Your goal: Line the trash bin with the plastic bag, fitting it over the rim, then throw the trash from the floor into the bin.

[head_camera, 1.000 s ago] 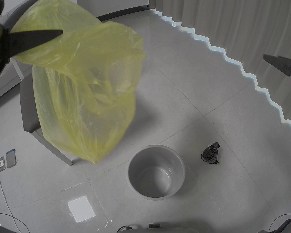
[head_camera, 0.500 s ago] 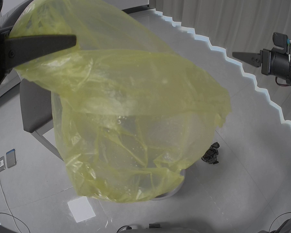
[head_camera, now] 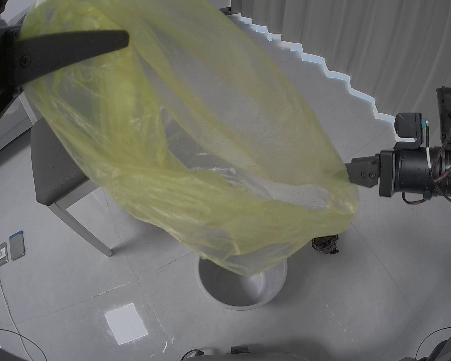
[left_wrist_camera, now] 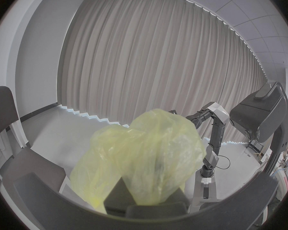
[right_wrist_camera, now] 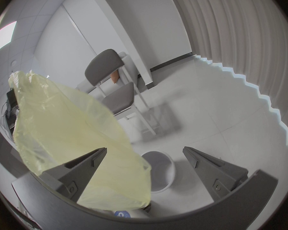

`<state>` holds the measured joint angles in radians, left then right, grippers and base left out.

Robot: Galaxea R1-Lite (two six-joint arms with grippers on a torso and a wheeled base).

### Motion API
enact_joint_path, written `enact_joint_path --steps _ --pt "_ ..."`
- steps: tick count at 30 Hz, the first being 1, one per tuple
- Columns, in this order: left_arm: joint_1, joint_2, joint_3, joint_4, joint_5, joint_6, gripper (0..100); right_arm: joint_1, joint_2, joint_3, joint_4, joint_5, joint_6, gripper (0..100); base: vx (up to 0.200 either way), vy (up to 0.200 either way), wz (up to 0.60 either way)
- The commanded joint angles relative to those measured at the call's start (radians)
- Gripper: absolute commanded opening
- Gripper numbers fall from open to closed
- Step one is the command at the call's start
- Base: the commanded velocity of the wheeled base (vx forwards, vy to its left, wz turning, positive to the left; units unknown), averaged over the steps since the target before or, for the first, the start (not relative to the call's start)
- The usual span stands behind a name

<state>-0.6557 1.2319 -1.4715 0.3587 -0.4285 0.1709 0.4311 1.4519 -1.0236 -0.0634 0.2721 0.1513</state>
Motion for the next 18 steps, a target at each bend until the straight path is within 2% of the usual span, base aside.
enact_joint_path --steps 1,6,7,14,18 --pt "0.007 -0.008 -0.001 -0.001 0.002 -0.002 0 0.044 -0.054 0.043 -0.001 -0.010 0.002 100 0.000 0.000 0.00" --pt "0.013 -0.006 0.003 -0.001 0.002 -0.004 0 0.034 -0.090 0.036 -0.006 -0.039 0.002 100 0.000 0.000 0.00" --pt "0.013 -0.003 0.005 -0.001 0.002 -0.004 0 0.011 -0.110 0.034 -0.007 -0.045 0.001 100 0.000 0.000 0.00" --pt "0.015 0.011 -0.012 -0.007 0.005 -0.004 0 0.011 -0.208 0.088 0.027 -0.044 -0.015 100 0.000 0.000 0.00" --pt "0.044 0.017 -0.012 -0.023 0.004 -0.002 0 -0.002 -0.255 0.103 0.034 -0.047 -0.027 100 0.000 0.000 0.00"
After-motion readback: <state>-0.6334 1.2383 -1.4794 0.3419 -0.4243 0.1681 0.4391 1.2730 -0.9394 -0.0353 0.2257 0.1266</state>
